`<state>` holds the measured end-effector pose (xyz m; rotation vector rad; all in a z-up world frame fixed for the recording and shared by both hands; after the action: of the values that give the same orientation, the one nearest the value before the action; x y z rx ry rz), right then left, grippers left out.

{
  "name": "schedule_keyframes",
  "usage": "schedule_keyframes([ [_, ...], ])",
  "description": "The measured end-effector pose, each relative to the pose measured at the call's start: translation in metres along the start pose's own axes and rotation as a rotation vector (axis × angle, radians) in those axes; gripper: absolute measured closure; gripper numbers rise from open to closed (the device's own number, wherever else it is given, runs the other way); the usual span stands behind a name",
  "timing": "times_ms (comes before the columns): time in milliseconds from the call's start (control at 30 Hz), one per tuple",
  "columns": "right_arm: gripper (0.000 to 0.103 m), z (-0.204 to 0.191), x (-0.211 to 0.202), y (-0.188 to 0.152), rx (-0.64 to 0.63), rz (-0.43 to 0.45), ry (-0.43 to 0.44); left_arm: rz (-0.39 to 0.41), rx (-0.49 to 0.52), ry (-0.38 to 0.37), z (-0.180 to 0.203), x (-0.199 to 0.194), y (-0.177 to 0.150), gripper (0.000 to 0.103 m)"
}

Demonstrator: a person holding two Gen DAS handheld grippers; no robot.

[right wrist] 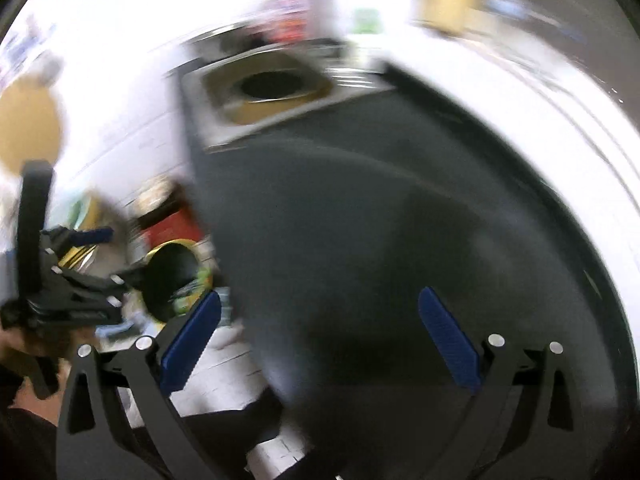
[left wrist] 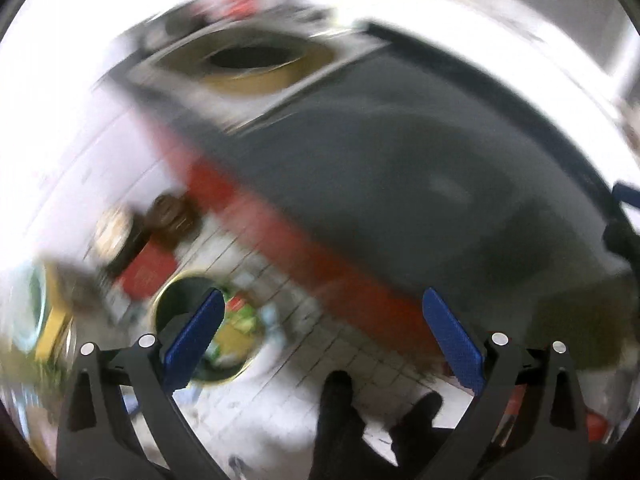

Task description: Collect trash

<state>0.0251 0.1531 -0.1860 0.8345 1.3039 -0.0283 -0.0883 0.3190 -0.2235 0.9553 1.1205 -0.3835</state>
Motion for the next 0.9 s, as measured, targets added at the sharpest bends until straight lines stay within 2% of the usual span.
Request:
schedule_keyframes([
  [67,0.007,0.055,-0.031,-0.035,0.112,0.007,-0.102,-0.003,0.077,-0.081,0.057,-0.007,0.012,0.007],
  [133,0.007,0.103,-0.058,-0.071,0.227,0.000,-0.178,-0.002,0.145,-0.119,0.108,-0.014,0.020,0.007],
  [200,0.007,0.153,-0.092,-0.117,0.360,-0.021,-0.290,-0.009,0.208,-0.157,0.152,-0.019,0.023,0.007],
  [367,0.007,0.225,-0.156,-0.203,0.620,-0.035,-0.454,-0.038,0.342,-0.228,0.252,-0.021,0.013,0.007],
  [433,0.007,0.241,-0.173,-0.226,0.677,-0.036,-0.498,-0.050,0.377,-0.247,0.281,-0.023,0.006,0.007],
  [500,0.007,0.255,-0.187,-0.246,0.720,-0.028,-0.516,-0.047,0.409,-0.246,0.293,-0.024,0.001,0.007],
  [667,0.007,0.271,-0.200,-0.266,0.770,-0.001,-0.513,-0.051,0.456,-0.243,0.322,-0.031,-0.015,0.007],
  [900,0.007,0.271,-0.200,-0.258,0.763,0.016,-0.505,-0.048,0.467,-0.225,0.330,-0.033,-0.016,0.007],
])
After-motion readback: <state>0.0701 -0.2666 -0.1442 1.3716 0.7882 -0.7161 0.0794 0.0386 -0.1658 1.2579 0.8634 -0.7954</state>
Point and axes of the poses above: each gripper's, at about its wrist camera, not at the fingertips, and x roughly the way its jaws point, z to its right, y to its top, the point moved 10 cm from there along x, roughly the way its jaws point, and after that the axes turned 8 degrees about -x, right-handed, at the moved point
